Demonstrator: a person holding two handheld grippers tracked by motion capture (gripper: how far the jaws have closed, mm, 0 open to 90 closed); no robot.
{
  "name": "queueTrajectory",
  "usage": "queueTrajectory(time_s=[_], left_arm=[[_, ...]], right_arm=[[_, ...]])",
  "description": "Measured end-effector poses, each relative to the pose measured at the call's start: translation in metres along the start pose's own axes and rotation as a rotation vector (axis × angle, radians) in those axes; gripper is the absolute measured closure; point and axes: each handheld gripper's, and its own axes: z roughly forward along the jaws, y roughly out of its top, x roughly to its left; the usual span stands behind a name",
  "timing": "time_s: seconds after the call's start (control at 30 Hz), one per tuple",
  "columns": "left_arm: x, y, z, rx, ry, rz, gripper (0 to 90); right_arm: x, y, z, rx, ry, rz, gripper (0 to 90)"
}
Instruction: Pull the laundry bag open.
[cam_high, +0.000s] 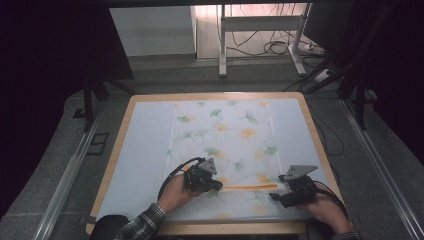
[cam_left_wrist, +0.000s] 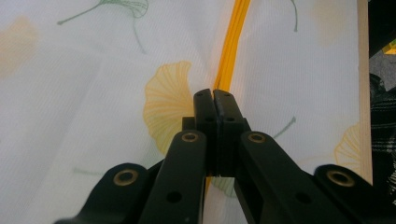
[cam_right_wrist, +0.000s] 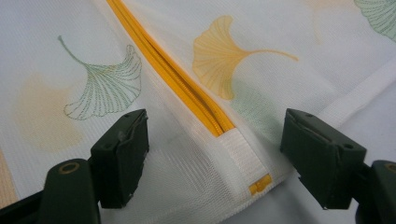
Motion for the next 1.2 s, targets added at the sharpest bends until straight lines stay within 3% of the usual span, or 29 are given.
queueTrajectory(time_s=[0.7,1.2], left_arm=[[0.001,-0.021,-0.019,-0.006,0.03,-0.043,90.0],[0.003,-0.047,-0.04,-0.027,0.054,-0.112,90.0]], right_arm=[[0.0,0.0,0.0,-0.001,-0.001,0.002,23.3],[0.0,-0.001,0.0,-0.006,-0.001,0.004,23.3]])
